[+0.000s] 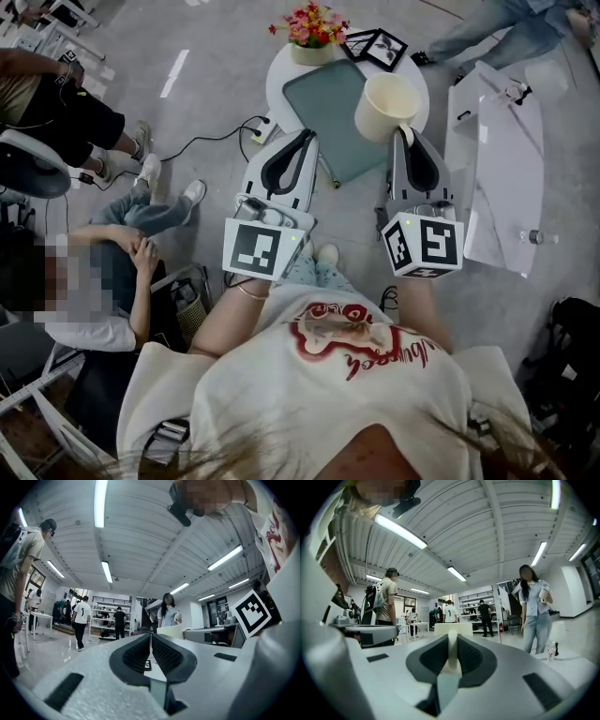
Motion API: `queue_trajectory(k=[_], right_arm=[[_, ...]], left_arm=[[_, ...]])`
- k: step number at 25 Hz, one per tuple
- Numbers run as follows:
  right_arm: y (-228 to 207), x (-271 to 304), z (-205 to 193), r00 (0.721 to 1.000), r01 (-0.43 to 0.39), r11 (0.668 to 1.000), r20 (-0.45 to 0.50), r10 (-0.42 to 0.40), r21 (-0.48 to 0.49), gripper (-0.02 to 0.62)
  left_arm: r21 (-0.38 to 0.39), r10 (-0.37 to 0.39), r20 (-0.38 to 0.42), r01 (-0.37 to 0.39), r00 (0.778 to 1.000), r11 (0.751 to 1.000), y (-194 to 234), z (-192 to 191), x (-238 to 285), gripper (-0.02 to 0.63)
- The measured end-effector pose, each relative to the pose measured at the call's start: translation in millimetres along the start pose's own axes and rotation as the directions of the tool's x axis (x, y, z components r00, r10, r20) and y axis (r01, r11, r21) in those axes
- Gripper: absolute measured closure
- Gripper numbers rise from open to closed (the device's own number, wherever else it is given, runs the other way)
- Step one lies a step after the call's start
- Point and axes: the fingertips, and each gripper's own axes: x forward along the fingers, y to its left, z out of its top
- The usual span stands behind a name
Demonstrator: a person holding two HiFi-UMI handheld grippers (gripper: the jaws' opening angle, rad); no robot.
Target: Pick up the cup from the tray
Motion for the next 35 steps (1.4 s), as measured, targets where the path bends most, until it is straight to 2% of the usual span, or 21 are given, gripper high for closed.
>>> queue_trajectory(k=[7,12,14,17,21,28,31,35], right_arm=[[6.4,-22.0,5.5,0.999,-0.034,0.999,0.023,0.034,-0.002,0.543],[26.3,-46.5,12.1,0.997,-0.058,0.998,0.046,0.059,-0.011,0.543],[39.4,-59.3,15.5,0.996,-0.064,0.998,0.058,0.065,-0.014,0.543],[66.1,-86.2,18.1,0.996,-0.056,0.998,0.072,0.057,-0.015,0.543],[106.5,-130.2,16.4,0.996,-0.046,0.999,0.079,0.044,0.024,0.543],[187.8,-219.5,-3.8,0.998,0.007,0.998,0.061,-0.01,0.061,0.543],[197.7,-254.1,2.3,0.998,0.028,0.998,0.058,-0.031,0.054,0.543],[196.8,-276.1,16.4,0.996,0.041,0.997,0.073,-0.046,0.062,0.543]], left_arm=[[0.012,0.033,-0.014,-0.033,0.999,0.999,-10.6,-0.9,-25.5,0.578],[0.018,0.028,-0.007,-0.028,1.0,0.999,-19.5,4.3,-52.9,0.578],[-0.004,0.028,0.014,-0.028,1.0,1.0,-23.1,12.8,-70.1,0.578],[-0.021,0.035,0.024,-0.035,0.999,0.999,-24.8,21.4,-110.1,0.578],[0.005,0.034,0.018,-0.034,0.999,0.999,-26.6,24.8,-173.7,0.578],[-0.03,-0.001,0.002,0.001,1.0,1.0,-38.9,28.8,-294.0,0.578],[0.012,-0.008,-0.005,0.008,1.0,1.0,-51.2,37.6,-321.5,0.578],[0.006,-0.024,0.001,0.024,1.0,1.0,-66.0,45.7,-330.1,0.577]])
